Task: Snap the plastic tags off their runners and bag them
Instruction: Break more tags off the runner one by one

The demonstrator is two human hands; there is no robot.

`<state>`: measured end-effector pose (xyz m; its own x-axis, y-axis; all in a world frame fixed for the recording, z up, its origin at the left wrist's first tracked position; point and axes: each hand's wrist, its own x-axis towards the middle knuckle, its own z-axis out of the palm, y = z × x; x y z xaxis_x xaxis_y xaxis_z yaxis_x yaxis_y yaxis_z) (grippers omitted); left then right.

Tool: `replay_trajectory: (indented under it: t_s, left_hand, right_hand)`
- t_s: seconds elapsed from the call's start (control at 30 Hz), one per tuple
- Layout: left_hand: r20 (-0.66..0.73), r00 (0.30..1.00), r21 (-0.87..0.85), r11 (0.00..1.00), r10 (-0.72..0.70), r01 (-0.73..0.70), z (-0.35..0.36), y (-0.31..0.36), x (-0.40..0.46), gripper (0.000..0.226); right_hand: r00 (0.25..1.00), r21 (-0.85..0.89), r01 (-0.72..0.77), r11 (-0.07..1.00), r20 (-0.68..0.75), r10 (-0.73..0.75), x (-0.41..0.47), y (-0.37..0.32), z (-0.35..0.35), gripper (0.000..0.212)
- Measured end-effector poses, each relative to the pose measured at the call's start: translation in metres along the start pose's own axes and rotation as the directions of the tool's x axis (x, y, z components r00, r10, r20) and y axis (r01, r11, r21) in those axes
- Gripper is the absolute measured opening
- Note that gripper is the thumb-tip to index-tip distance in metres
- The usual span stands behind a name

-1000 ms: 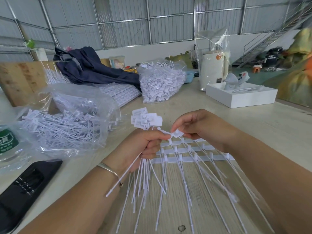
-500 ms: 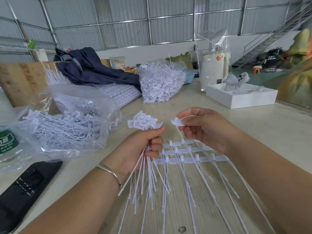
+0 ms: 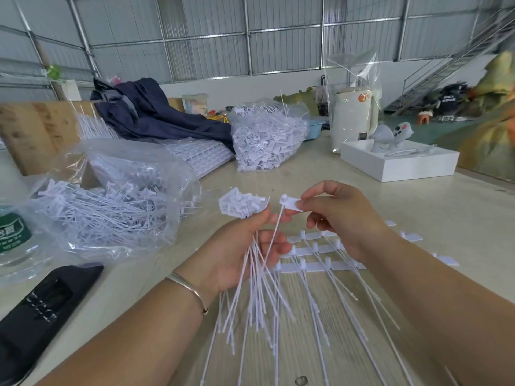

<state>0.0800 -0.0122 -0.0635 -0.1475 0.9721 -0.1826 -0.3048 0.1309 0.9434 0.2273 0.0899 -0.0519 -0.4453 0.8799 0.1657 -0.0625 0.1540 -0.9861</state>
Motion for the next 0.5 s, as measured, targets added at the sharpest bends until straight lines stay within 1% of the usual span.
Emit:
replay_trajectory:
  t_s: [0.07, 0.1, 0.17, 0.23, 0.27, 0.33, 0.37, 0.43, 0.5]
  left_hand:
    - [0.026, 1.000, 0.009, 1.000, -0.015, 0.014, 0.000, 0.000, 0.001, 0.045]
    - [0.049, 0.999, -0.016, 1.000, -0.018, 0.019, 0.000, 0.002, 0.002, 0.046]
    - [0.120, 0.993, -0.139, 0.990, -0.001, 0.018, 0.000, 0.007, 0.001, 0.035]
    - [0.172, 0.984, -0.285, 0.958, 0.045, 0.006, -0.002, 0.014, 0.000, 0.027]
    - [0.176, 0.982, -0.343, 0.939, 0.068, -0.003, -0.004, 0.017, -0.001, 0.028]
    - [0.156, 0.982, -0.446, 0.895, 0.108, -0.027, -0.008, 0.020, -0.001, 0.034]
    - [0.132, 0.982, -0.495, 0.867, 0.135, -0.053, -0.009, 0.020, -0.002, 0.038]
    - [0.055, 0.976, -0.565, 0.812, 0.213, -0.145, -0.009, 0.019, -0.001, 0.045]
    - [-0.019, 0.960, -0.594, 0.769, 0.281, -0.237, -0.007, 0.018, 0.000, 0.049]
  right_hand:
    - [1.000, -0.040, 0.019, 0.999, 0.000, -0.019, 0.000, 0.002, 0.002, 0.014]
    - [1.000, -0.039, 0.021, 0.999, 0.022, -0.020, 0.000, 0.002, 0.003, 0.015]
    - [0.995, -0.004, -0.010, 1.000, 0.098, 0.010, -0.001, 0.002, 0.004, 0.021]
    - [0.975, 0.064, -0.083, 0.995, 0.210, 0.068, -0.003, 0.001, 0.006, 0.034]
    - [0.957, 0.090, -0.126, 0.988, 0.275, 0.097, -0.005, 0.001, 0.008, 0.043]
    - [0.898, 0.110, -0.194, 0.975, 0.419, 0.131, -0.010, 0.001, 0.013, 0.054]
    - [0.857, 0.108, -0.217, 0.970, 0.497, 0.136, -0.012, 0.001, 0.016, 0.055]
    - [0.757, 0.096, -0.253, 0.963, 0.639, 0.136, -0.018, 0.003, 0.023, 0.052]
    - [0.660, 0.057, -0.273, 0.960, 0.737, 0.144, -0.023, 0.005, 0.028, 0.056]
